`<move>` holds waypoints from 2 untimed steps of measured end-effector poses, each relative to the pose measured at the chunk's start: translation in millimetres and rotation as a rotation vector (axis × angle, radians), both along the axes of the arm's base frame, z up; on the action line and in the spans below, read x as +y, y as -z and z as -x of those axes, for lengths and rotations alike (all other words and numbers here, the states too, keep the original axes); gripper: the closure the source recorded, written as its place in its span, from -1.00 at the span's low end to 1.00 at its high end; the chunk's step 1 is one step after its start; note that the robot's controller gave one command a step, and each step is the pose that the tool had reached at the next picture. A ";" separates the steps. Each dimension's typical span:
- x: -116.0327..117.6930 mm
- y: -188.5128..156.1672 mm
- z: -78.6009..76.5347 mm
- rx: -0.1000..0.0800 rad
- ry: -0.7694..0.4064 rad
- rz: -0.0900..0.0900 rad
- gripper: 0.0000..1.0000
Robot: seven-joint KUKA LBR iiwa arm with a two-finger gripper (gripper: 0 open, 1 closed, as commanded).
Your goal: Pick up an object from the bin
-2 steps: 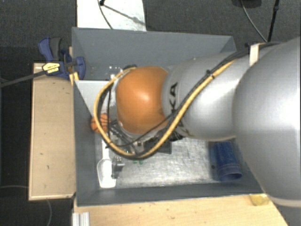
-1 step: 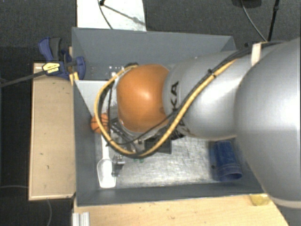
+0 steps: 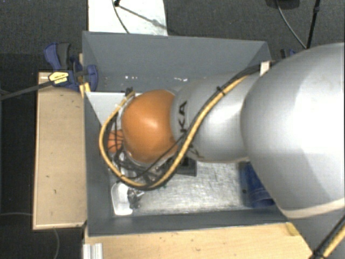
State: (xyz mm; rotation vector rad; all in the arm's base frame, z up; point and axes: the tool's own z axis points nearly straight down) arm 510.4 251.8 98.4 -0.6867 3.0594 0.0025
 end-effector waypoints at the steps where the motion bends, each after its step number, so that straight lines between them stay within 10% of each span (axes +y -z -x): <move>1: -2.0 -12.2 -23.9 0.006 -0.062 0.002 -1.00; 2: 1.4 -15.5 -11.7 0.002 -0.161 0.002 -1.00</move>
Offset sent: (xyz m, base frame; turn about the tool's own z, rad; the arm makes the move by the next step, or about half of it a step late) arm -0.0059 0.0029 0.0016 -0.4176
